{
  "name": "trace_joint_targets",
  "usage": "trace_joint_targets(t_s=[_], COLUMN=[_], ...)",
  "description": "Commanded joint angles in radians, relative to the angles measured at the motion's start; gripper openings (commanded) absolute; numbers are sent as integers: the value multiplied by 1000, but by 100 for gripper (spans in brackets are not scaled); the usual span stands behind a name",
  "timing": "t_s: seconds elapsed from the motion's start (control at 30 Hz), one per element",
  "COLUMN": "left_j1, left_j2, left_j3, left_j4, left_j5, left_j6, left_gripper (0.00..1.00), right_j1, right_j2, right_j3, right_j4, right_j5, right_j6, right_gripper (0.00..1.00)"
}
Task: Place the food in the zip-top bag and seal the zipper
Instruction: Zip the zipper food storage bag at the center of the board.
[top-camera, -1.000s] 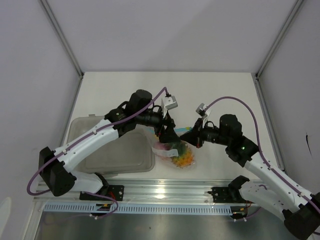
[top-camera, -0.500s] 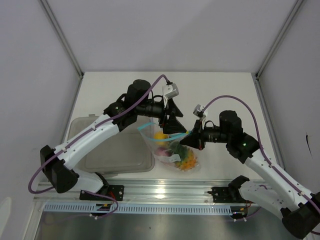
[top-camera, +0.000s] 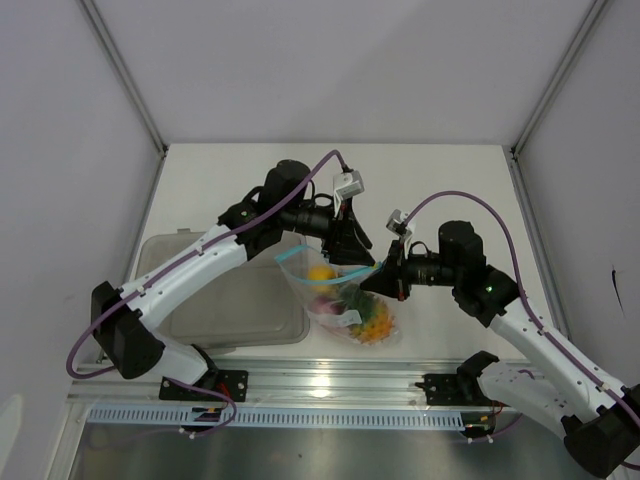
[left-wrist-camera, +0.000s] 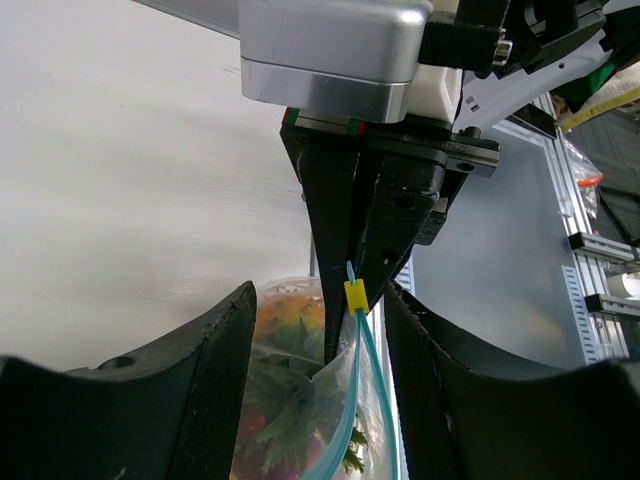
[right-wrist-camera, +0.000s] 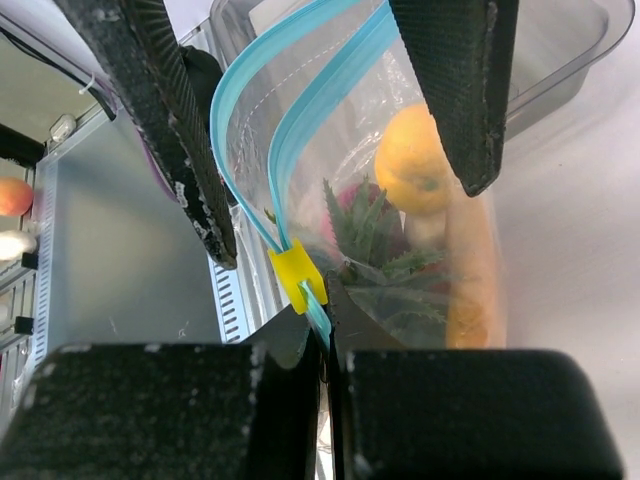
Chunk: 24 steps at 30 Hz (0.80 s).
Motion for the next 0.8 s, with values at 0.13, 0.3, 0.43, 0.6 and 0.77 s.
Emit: trace_joint_targets(t_s=[0.13, 0.3, 0.43, 0.6, 0.77], left_j1=[-20, -46, -60, -66, -74], left_j2=[1, 2, -21, -22, -8], left_j3=[38, 49, 26, 20, 23], left_j4=[-28, -71, -39, -44, -60], left_j5=[-29, -81, -83, -97, -108], left_j6=[-9, 14, 1, 3, 14], left_gripper=[48, 44, 45, 44, 35], right_j1=[-3, -3, -3, -3, -1], right_j2=[-10, -9, -7, -13, -19], right_j3=[53, 51, 51, 50, 53], right_j4=[16, 13, 10, 16, 13], right_j5=[19, 39, 50, 53, 56], right_j6=[3, 3, 3, 7, 9], right_gripper=[0, 0, 0, 0, 0])
